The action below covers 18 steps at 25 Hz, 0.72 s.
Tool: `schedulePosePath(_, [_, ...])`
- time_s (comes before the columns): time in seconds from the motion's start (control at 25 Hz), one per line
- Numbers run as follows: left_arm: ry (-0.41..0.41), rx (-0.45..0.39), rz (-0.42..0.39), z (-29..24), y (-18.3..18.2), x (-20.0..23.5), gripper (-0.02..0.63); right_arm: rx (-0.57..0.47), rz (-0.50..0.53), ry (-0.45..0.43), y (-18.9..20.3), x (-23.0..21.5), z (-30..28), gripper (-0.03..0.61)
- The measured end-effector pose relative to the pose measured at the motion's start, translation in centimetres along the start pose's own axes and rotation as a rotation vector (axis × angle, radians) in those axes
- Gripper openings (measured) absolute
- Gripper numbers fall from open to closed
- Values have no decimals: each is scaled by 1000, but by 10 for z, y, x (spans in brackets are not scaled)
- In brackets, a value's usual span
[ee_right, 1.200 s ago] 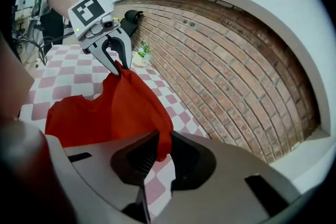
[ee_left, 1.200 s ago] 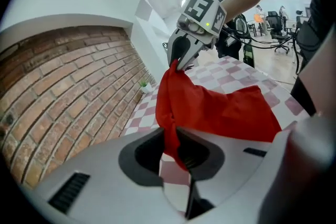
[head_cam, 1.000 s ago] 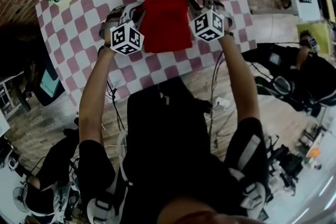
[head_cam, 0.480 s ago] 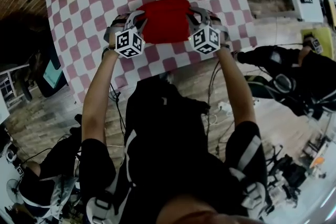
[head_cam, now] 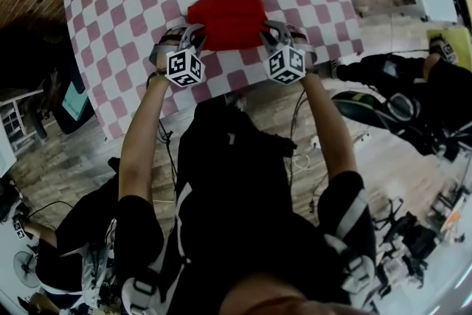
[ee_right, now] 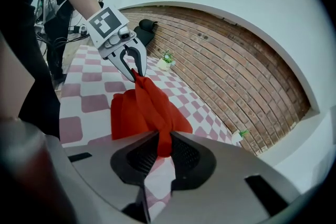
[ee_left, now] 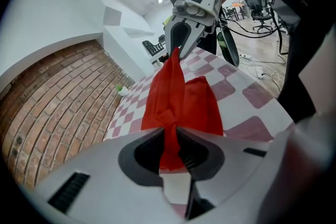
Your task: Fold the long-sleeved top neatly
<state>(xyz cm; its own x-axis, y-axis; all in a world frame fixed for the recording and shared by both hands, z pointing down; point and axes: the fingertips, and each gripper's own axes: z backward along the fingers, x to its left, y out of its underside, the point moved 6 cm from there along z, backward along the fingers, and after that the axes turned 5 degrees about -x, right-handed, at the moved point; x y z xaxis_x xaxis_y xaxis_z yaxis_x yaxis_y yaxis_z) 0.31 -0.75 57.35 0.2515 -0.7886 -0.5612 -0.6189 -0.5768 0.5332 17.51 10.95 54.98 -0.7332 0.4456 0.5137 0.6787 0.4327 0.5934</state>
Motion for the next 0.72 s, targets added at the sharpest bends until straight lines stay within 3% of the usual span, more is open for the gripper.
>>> schedulePosePath(0.24, [50,30,-30,-11,8,-30,66,23,-18,-33,18,33,-1,58])
schedulePosePath(0.72, [91,72,14,-31,24,-60,66,77,-29,-71,45,64,-16,60])
